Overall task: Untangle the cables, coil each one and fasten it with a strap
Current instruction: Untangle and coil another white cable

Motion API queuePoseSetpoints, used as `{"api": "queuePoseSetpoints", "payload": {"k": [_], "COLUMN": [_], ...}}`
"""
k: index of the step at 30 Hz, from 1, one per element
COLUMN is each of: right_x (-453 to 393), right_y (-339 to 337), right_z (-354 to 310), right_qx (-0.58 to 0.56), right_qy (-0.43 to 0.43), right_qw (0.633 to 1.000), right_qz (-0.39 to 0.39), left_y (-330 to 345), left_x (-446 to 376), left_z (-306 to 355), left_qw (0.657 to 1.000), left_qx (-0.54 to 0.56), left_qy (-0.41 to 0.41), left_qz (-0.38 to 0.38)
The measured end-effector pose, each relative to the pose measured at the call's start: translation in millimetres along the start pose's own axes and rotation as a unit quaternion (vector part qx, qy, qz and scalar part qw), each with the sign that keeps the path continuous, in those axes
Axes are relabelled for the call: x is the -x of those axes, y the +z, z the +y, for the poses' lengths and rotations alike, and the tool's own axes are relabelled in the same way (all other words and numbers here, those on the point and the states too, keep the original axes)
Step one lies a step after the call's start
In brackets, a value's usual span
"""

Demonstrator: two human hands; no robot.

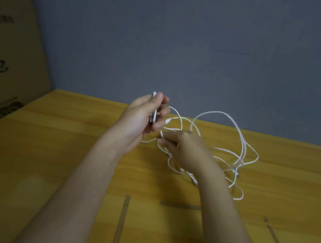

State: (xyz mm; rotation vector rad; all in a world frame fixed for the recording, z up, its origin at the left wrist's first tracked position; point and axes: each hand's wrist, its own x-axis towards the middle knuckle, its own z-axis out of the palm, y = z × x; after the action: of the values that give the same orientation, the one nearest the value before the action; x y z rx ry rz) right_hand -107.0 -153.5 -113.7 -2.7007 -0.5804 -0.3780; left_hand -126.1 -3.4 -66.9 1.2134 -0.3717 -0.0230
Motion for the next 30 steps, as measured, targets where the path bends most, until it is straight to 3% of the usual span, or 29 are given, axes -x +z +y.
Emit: {"api": "queuePoseSetpoints", "payload": {"k": [4, 6, 9, 13, 17, 21, 25, 27, 30], "right_x": [-1.7, -3.5, -4.1, -0.6, -2.5, 0.2, 5.9, 5.0, 3.3], "right_y": [2.2, -0.1, -9.8, -21.7, -26.0, -33.8, -29.8, -23.1, -15.6], "right_z": [-13.6, -17.8, -18.8, -24.9, -14.1, 22.8, 37.1, 33.9, 25.9], "right_qx": [-0.066, -0.107, -0.069, -0.035, 0.024, 0.108, 0.078, 0.087, 0.078], "right_qy": [-0.011, -0.016, -0.059, -0.122, -0.113, -0.040, 0.010, 0.011, 0.052], "right_qw": [0.993, 0.989, 0.996, 0.974, 0.960, 0.954, 0.959, 0.967, 0.988], "right_qz": [-0.092, -0.102, 0.005, 0.186, 0.254, 0.278, 0.273, 0.238, 0.124], "left_y": [0.7, -3.6, -14.3, -21.5, -13.6, -22.0, -21.0, -19.8, -21.4], "left_x": [-4.3, -7.8, -13.4, -10.2, -6.3, -5.2, -10.5, -13.1, -14.1], "left_z": [-6.5, -12.8, -21.5, -26.5, -20.6, -20.0, -19.4, -19.4, -19.2], "left_qw": [0.995, 0.989, 0.962, 0.876, 0.828, 0.831, 0.863, 0.879, 0.893], "left_qx": [-0.052, -0.109, -0.234, -0.460, -0.553, -0.554, -0.500, -0.465, -0.421], "left_qy": [0.041, 0.066, 0.106, 0.125, 0.079, 0.058, 0.069, 0.091, 0.109], "left_qz": [0.071, 0.077, 0.097, 0.076, 0.046, -0.019, 0.013, 0.059, 0.118]}}
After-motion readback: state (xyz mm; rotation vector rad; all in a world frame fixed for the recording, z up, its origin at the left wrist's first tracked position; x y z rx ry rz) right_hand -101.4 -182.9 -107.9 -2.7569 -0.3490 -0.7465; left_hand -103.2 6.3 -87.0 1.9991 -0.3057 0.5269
